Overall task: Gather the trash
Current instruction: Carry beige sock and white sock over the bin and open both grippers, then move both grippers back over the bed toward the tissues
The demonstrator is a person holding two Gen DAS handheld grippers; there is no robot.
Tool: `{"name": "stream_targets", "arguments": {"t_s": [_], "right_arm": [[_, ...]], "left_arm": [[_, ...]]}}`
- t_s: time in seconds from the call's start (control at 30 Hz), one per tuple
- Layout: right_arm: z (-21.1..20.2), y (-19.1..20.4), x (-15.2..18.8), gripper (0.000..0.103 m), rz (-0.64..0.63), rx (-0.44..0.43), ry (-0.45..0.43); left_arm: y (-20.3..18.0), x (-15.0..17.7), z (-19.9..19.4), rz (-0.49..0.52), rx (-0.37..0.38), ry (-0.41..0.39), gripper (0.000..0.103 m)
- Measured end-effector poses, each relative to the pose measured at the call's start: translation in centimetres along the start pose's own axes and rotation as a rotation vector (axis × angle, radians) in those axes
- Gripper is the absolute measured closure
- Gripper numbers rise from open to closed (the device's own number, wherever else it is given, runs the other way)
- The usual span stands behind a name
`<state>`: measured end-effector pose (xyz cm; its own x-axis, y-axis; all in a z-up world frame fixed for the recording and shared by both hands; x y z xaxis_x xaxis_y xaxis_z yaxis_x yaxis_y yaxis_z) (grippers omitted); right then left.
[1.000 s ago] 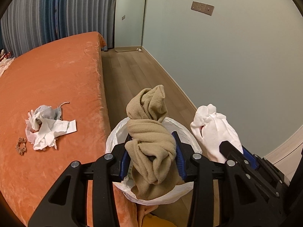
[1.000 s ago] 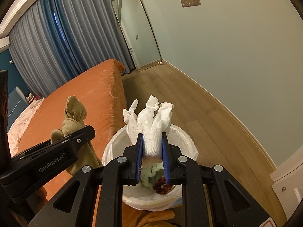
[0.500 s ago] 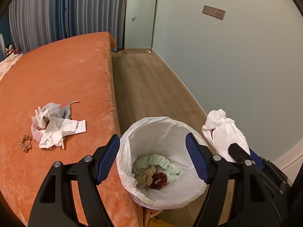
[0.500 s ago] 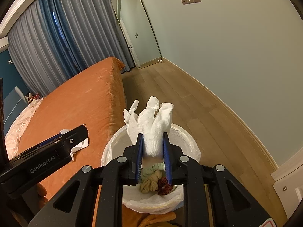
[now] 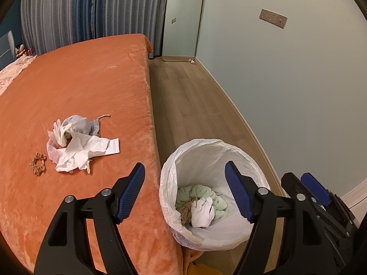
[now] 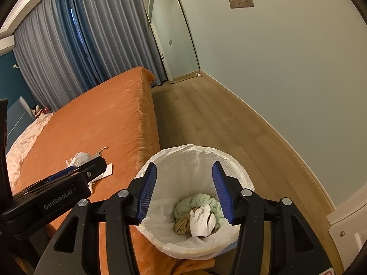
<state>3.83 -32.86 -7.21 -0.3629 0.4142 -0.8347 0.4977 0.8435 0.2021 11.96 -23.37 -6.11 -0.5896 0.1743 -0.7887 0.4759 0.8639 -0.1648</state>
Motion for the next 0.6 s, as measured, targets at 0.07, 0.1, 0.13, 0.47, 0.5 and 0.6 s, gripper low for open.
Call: {"name": "stream_targets", "arguments": {"t_s": [0.07, 0.1, 0.13, 0.47, 0.5, 0.6], "right_arm": [[-0.2, 0.3, 0.0, 0.051, -0.003, -0.002, -0.002], [-0.2, 0.6, -0.1, 0.051, -0.005, -0.005, -0.002], [-0.2, 0.9, -0.1, 0.05, -0.006, -0.008, -0.001], [-0.7, 3.4, -0.3, 0.044, -0.041, -0.032, -0.009], [-0.7, 3.8, -0.3, 0.044, -0.045, -0.035, -0.009], [-0.7, 5.1, -0.1, 0.043, -0.062, -0.049, -0.005]], "left_arm": [[0.4, 0.0, -0.2, -0.001, -0.007, -0.004, 0.035], [0.7, 0.0, -0.3, -0.004, -0.009, -0.005, 0.035], [0.9, -0.1, -0.4, -0.008, -0.012, -0.007, 0.035], [4.5, -0.4, -1.6, -0.049, -0.057, -0.02, 0.035], [4.9, -0.4, -1.6, -0.054, -0.063, -0.019, 0.034], [6.4, -0.3, -1.9, -0.067, -0.083, -0.022, 0.034]]}}
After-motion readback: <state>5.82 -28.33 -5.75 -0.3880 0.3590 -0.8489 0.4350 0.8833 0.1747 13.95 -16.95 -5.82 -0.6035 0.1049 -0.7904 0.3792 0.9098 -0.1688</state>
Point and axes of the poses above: each gripper's, at about its wrist camera, not at the fingertips, and z roughly the way its jaws point, y to its left, x to its underside, the point moved 10 cm from there along z, roughly the way its jaws point, and after that the axes turned 11 degrees about -y, right-handed, at the moved point
